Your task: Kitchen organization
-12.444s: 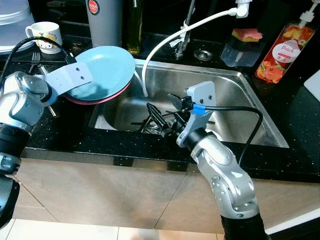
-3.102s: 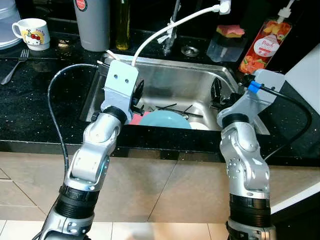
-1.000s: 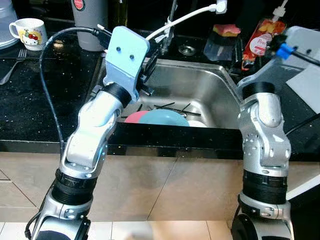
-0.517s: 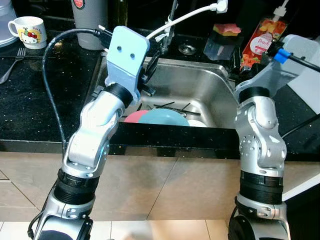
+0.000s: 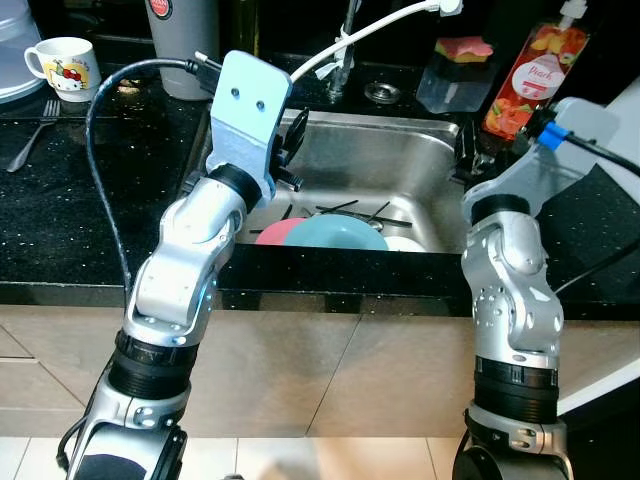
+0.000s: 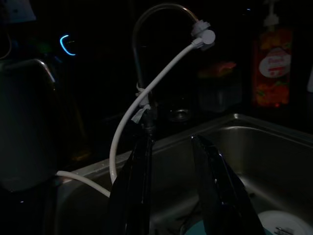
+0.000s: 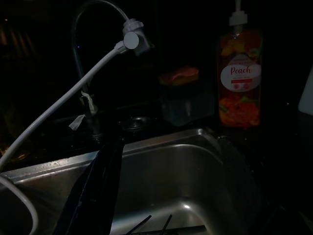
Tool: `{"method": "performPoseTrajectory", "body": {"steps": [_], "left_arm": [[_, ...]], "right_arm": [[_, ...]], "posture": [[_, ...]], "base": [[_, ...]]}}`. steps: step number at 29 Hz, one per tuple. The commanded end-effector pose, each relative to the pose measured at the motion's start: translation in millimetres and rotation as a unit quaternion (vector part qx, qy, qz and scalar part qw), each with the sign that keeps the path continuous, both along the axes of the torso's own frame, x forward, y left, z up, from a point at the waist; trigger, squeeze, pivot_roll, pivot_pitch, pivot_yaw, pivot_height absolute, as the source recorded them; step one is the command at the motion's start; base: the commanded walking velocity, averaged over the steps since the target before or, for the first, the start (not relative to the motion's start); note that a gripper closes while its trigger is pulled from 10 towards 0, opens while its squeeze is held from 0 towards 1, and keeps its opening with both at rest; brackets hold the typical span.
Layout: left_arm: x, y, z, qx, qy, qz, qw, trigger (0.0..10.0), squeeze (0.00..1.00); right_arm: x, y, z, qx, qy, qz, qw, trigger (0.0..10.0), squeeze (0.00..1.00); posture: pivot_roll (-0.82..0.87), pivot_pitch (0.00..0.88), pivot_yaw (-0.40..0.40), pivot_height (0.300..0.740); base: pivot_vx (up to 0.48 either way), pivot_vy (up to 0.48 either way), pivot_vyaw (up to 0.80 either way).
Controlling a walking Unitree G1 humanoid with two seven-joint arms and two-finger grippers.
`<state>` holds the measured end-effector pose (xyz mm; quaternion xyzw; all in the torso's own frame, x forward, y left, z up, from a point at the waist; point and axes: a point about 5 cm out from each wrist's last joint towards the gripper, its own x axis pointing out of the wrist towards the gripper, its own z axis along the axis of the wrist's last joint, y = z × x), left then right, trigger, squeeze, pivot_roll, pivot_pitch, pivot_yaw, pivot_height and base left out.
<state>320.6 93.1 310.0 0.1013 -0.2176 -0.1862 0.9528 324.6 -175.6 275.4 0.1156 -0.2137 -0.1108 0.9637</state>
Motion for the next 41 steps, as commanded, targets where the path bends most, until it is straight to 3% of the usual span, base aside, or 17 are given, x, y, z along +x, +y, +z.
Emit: {"method": "performPoseTrajectory", "body": {"steps": [1, 11, 22, 41], "left_arm": [[6.8, -1.0, -11.0, 0.010, 0.021, 0.005, 1.000, 10.0, 0.00], [19.2, -8.3, -32.4, 0.010, 0.044, -0.002, 0.999, 10.0, 0.00], [22.8, -6.0, -25.0, 0.007, 0.032, -0.020, 0.999, 10.0, 0.00], [20.3, -10.2, -30.0, -0.010, 0.036, -0.022, 0.999, 10.0, 0.00]], "right_arm": [[-4.6, -1.5, -3.6, -0.013, 0.004, -0.011, 1.000, 10.0, 0.00], [-16.8, -8.7, -21.2, -0.049, 0.042, -0.029, 0.997, 10.0, 0.00], [-17.9, -5.0, -20.5, -0.054, 0.041, -0.034, 0.997, 10.0, 0.00], [-14.0, 0.1, -19.5, -0.057, 0.042, -0.017, 0.997, 10.0, 0.00]], "posture": [[0.25, 0.055, -0.037, 0.740], [0.19, 0.056, -0.020, 0.740], [0.19, 0.060, -0.024, 0.740], [0.19, 0.056, -0.053, 0.740]], "base": [[0.000, 0.000, 0.00], [0.000, 0.000, 0.00], [0.000, 0.000, 0.00], [0.000, 0.000, 0.00]]}}
